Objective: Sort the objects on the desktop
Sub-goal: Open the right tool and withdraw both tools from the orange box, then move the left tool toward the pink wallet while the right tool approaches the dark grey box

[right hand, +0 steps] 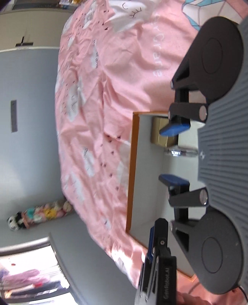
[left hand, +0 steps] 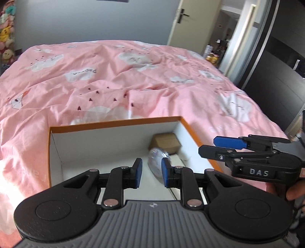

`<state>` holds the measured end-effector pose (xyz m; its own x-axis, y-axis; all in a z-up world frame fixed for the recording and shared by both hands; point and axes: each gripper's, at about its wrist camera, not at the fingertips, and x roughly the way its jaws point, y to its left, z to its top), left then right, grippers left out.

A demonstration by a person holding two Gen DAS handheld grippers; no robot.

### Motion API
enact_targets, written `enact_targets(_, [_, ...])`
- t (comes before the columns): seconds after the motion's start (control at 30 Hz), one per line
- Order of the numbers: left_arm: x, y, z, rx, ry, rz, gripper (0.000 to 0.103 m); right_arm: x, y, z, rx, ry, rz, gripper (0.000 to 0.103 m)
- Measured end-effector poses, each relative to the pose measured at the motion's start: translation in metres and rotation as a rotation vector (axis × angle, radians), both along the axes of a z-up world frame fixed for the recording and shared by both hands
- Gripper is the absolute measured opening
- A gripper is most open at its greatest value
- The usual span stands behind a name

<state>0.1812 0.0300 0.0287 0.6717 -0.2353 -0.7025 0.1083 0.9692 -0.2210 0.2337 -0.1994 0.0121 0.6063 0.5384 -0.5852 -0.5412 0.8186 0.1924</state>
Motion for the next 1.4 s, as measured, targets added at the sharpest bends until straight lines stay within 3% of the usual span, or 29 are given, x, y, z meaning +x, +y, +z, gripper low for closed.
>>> enact_targets(0.13, [-0.024,0.0,0.008,0.017,-0.004,-0.023,0.024,-0.022,-0.013,0.001,-0.014,0.012,0.061,0.061])
enact_targets(0.33, [-0.058,0.003,0.006,0.038,0.024,-0.046,0.024,-0.061,-0.021,-0.01,-0.14,0.008,0.132,0.061])
enact_targets(0.47, [-0.08,-0.006,0.004,0.042,0.057,-0.121,0.024,-0.081,-0.018,-0.019,-0.242,-0.013,0.232,0.061])
enact_targets(0.53, [-0.09,-0.015,0.002,0.04,0.094,-0.163,0.024,-0.084,-0.017,-0.023,-0.277,-0.004,0.266,0.061])
enact_targets(0.7, [-0.11,-0.034,-0.017,0.01,0.203,-0.191,0.025,-0.097,-0.017,-0.029,-0.3,0.034,0.314,0.049])
enact_targets(0.93, [-0.114,-0.05,-0.068,-0.028,0.404,-0.145,0.025,-0.131,-0.005,-0.053,-0.326,0.139,0.338,0.047])
enact_targets(1.07, [-0.114,-0.05,-0.082,0.008,0.432,-0.095,0.025,-0.141,-0.001,-0.066,-0.345,0.185,0.33,0.046])
enact_targets(1.4, [-0.112,-0.044,-0.097,-0.024,0.455,-0.07,0.029,-0.137,0.001,-0.076,-0.415,0.174,0.21,0.046])
